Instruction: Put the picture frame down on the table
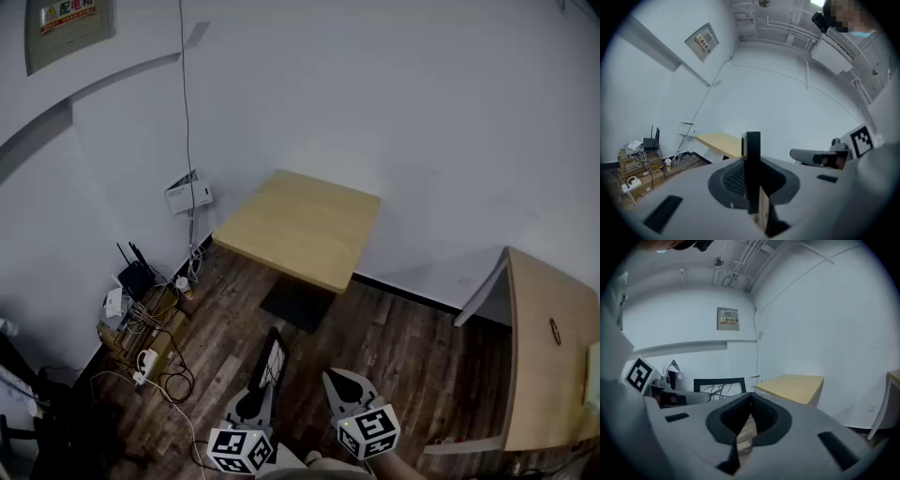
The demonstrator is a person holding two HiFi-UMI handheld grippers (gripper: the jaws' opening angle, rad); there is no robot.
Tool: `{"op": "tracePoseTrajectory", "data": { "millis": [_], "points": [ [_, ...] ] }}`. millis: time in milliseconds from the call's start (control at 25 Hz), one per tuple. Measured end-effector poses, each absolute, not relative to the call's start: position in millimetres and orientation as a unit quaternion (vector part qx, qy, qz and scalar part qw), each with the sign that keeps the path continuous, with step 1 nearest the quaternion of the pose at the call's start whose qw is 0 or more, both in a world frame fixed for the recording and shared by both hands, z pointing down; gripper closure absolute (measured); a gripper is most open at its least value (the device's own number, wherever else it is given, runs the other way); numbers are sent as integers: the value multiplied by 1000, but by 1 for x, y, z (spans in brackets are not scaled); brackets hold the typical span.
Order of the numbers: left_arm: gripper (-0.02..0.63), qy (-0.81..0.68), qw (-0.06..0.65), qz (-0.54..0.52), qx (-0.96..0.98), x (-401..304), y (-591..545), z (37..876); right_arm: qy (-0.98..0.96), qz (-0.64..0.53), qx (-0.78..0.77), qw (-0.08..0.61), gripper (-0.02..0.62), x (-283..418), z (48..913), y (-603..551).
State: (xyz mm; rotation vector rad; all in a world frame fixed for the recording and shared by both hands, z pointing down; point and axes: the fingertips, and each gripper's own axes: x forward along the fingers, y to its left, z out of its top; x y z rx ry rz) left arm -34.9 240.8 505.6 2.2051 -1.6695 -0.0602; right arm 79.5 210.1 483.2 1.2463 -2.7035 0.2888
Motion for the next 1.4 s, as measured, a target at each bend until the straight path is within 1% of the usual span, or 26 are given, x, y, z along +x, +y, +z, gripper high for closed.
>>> {"op": "tracePoseTrajectory", "data": {
  "millis": [520, 840, 1400],
  "points": [
    [566, -596, 181, -30, 782, -23, 257, 498, -904, 94, 411, 70, 595, 94, 477, 230],
    [566, -597, 170, -37, 783, -11, 258, 491, -908, 86, 401, 85, 595, 99, 482, 235],
    [566, -592, 177, -35, 786, -3, 216, 493, -898, 94, 424, 66, 595, 112, 481, 190]
  ]
}}
